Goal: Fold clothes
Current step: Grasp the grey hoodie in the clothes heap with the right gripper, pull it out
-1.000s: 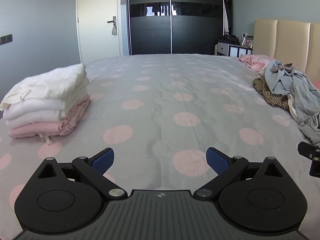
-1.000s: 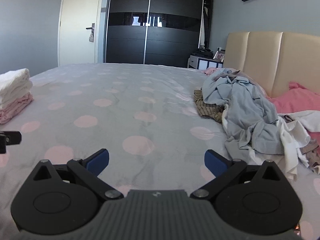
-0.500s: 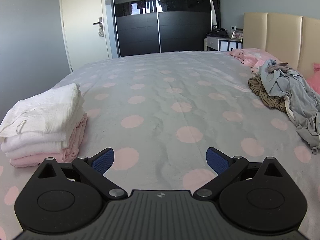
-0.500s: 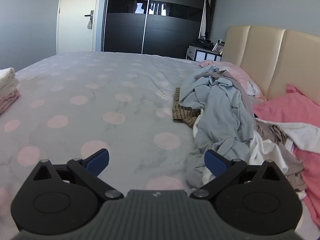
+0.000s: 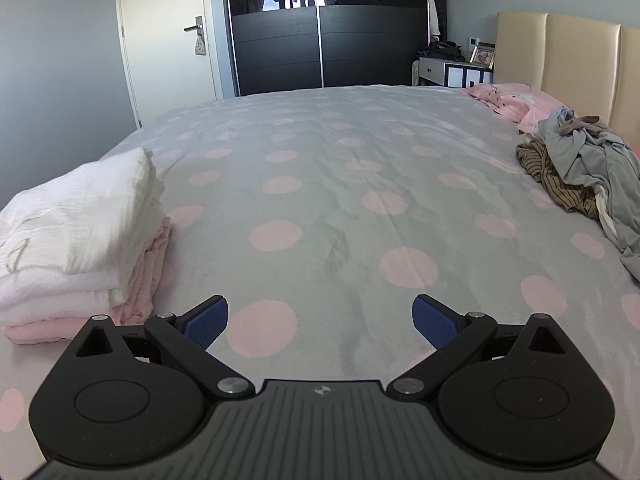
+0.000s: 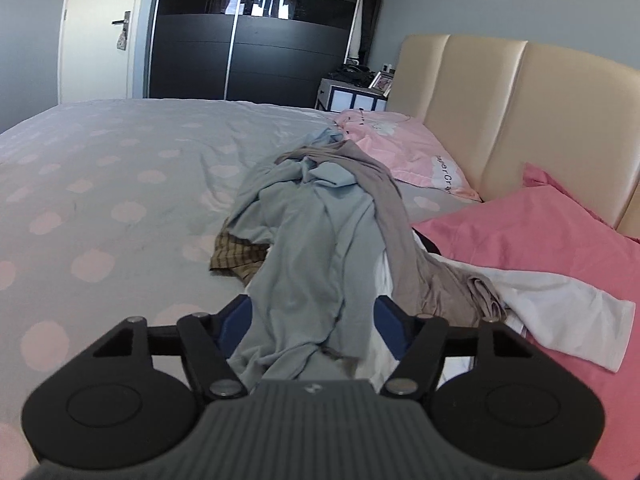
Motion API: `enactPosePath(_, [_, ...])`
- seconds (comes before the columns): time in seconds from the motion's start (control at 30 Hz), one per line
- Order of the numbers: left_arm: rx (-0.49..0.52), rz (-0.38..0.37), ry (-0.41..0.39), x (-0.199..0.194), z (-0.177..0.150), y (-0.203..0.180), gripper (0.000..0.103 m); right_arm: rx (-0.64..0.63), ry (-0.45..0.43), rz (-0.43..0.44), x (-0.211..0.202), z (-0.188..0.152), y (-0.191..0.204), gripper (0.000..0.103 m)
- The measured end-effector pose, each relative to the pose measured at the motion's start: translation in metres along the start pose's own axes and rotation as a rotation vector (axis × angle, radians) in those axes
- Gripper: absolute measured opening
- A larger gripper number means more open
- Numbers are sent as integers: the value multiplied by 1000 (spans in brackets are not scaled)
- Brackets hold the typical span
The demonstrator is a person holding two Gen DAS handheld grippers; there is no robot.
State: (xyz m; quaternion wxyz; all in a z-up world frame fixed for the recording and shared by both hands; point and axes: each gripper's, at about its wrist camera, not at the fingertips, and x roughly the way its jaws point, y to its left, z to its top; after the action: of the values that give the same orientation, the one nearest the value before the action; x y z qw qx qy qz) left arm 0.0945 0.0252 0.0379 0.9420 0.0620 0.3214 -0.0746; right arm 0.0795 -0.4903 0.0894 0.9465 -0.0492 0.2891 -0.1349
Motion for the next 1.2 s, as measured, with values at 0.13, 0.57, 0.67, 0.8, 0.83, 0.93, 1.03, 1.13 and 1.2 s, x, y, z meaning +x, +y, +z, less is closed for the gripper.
enactPosePath(0.13, [-2,-20,-16,17,-2,0,101,48,16,-31,38,21,-21,44])
enactPosePath(0.57, [11,-35,24,36,-5,-5,101,84,107,-16,85,34,-15,13])
enactPosePath(0.67, [13,-39,1,28,-3,-6,100,61,46,-86,63,54,-14,12])
enactPosePath(0.8, [0,-52,-56,9,4,-6,100,68,-58,-143,21,94,-19,6])
enactPosePath(0.83, [-2,-56,-73,4,6,-7,100,68,-84,-141,9,104,-17,5])
enactPosePath(0.93, [0,-62,-114,-10,10,-8,100,44,-164,-102,-31,135,-1,5])
enactPosePath(1.03, [3,-67,-143,-24,11,-7,100,-8,-247,-36,-77,160,29,5])
enactPosePath(1.13, [4,-68,-165,-38,11,-5,100,-50,-306,53,-123,177,64,5])
enactPosePath(1.2, [-2,-70,-181,-47,10,-2,100,-90,-362,122,-158,181,89,5])
